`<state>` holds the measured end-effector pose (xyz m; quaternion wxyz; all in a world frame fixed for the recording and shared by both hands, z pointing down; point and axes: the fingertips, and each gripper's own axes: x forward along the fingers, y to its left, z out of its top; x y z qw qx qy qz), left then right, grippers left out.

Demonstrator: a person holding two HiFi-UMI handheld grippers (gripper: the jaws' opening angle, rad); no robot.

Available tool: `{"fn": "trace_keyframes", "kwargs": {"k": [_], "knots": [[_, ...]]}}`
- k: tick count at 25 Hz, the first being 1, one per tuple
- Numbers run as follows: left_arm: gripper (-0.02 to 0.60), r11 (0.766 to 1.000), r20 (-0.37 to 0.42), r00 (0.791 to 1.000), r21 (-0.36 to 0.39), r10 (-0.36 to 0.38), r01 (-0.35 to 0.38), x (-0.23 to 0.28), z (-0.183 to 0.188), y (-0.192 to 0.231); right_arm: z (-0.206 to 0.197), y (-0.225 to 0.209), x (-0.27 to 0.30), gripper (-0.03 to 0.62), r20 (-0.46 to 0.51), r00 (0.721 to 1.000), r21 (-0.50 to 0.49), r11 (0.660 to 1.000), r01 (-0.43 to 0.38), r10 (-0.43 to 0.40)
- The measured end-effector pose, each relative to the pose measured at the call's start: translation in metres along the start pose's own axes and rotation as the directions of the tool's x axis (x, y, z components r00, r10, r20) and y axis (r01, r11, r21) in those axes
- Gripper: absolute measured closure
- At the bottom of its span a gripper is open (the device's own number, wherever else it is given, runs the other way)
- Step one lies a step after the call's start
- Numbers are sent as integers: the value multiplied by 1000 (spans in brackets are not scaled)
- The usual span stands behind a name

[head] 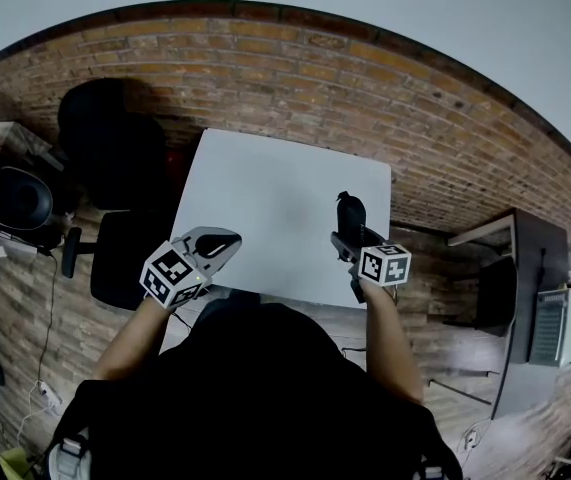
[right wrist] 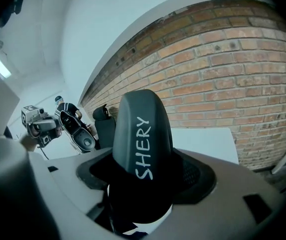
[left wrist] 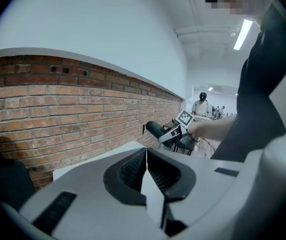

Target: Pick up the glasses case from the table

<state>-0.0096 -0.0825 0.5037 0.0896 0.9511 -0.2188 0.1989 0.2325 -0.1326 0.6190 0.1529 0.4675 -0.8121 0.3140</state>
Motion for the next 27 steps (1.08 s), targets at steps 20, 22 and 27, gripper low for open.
{"fn": "trace_keyframes", "kwargs": {"k": [20, 22, 27], "knots": [[569, 1000, 22, 999, 10, 24, -25, -24, -9, -34, 25, 50, -65, 260, 154, 985, -20, 997, -72, 75], [569, 1000, 19, 999, 10, 27, -27, -25, -10, -36, 25, 52, -73, 260, 163, 984, -24, 997, -73, 76], [569, 999, 21, 999, 13, 38, -38, -28, -9, -41, 24, 60, -91, 260, 188, 978, -29, 996, -84, 88]]}}
